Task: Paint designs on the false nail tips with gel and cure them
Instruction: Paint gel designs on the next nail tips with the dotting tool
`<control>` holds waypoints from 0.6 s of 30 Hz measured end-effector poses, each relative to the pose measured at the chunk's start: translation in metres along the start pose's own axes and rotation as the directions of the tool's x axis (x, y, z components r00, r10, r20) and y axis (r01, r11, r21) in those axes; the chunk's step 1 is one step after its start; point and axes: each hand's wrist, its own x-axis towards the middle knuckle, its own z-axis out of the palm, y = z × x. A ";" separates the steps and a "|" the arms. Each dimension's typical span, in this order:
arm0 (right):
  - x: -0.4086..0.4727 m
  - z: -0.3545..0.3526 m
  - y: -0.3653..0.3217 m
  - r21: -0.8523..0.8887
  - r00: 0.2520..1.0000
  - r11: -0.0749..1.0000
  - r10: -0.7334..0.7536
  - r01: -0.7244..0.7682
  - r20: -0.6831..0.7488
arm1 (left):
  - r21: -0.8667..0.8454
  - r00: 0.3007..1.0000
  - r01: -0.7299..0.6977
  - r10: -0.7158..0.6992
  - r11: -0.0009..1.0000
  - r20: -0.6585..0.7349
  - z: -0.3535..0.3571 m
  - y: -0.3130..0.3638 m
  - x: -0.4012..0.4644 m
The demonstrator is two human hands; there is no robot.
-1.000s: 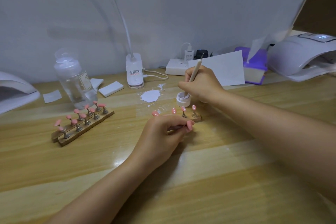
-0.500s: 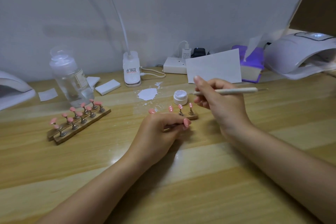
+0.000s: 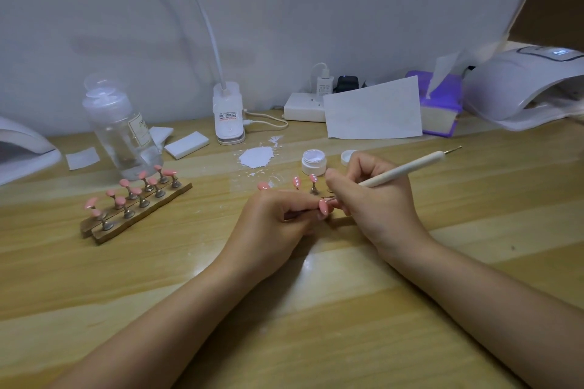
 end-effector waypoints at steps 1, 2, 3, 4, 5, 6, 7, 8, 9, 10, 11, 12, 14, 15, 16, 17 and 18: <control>0.001 0.000 0.000 0.007 1.000 1.000 0.005 -0.005 0.009 | 0.000 1.000 -0.002 0.002 1.000 0.005 0.000 0.000 0.000; 0.001 0.000 0.000 0.013 1.000 1.000 0.008 -0.008 0.016 | -0.001 1.000 -0.002 0.002 1.000 0.008 0.000 0.000 0.000; 0.001 0.000 0.001 0.017 1.000 1.000 0.009 -0.009 0.020 | -0.003 1.000 -0.001 0.001 1.000 0.008 0.000 0.000 0.000; 0.001 0.000 0.001 0.019 1.000 1.000 0.007 -0.007 0.024 | -0.004 1.000 -0.002 0.002 1.000 0.008 0.000 0.000 0.000; 0.001 0.000 0.001 0.017 1.000 1.000 0.006 -0.006 0.029 | -0.001 1.000 -0.005 0.005 1.000 0.008 0.000 0.000 0.001; 0.001 0.000 0.001 0.016 0.999 1.000 0.007 -0.007 0.031 | 0.004 1.000 -0.008 0.008 1.000 0.008 0.000 0.000 0.001; 0.001 0.000 0.001 0.016 1.000 1.000 0.008 -0.008 0.030 | 0.012 1.000 -0.010 0.010 1.000 0.008 0.000 0.000 0.000; 0.001 -0.001 0.001 0.015 1.000 1.000 0.007 -0.008 0.027 | 0.019 1.000 -0.012 0.012 1.000 0.008 0.000 0.000 0.000; 0.001 -0.001 0.001 0.009 1.000 1.000 0.005 -0.005 0.024 | 0.026 1.000 -0.014 0.014 1.000 0.006 0.000 -0.001 0.000; 0.001 -0.001 0.001 0.000 1.000 1.000 0.002 -0.002 0.021 | 0.028 1.000 -0.016 0.016 0.999 0.003 0.001 0.000 0.000; 0.000 -0.001 0.000 -0.009 1.000 1.000 0.000 0.000 0.019 | 0.023 1.000 -0.016 0.016 1.000 0.000 0.001 0.000 0.000; 0.000 -0.001 0.000 -0.013 1.000 1.000 0.000 0.000 0.018 | 0.016 1.000 -0.016 0.016 1.000 0.000 0.001 0.001 0.000; -0.001 0.000 -0.001 -0.010 1.000 1.000 0.005 -0.004 0.020 | 0.020 1.000 -0.023 0.023 1.000 -0.002 0.001 0.003 0.000; -0.001 0.000 -0.001 -0.011 1.000 1.000 0.006 -0.006 0.021 | 0.032 1.000 -0.029 0.030 0.999 -0.006 0.001 0.003 0.000; -0.001 0.000 -0.001 -0.014 1.000 1.000 0.008 -0.007 0.022 | 0.047 0.999 -0.035 0.035 0.998 -0.009 0.001 0.004 0.000; 0.000 0.000 -0.001 -0.014 1.000 1.000 0.009 -0.009 0.023 | 0.062 0.999 -0.039 0.039 0.997 -0.011 0.001 0.004 0.000; 0.000 0.000 -0.001 -0.011 1.000 1.000 0.012 -0.012 0.025 | 0.073 0.999 -0.041 0.042 0.997 -0.010 0.001 0.004 0.000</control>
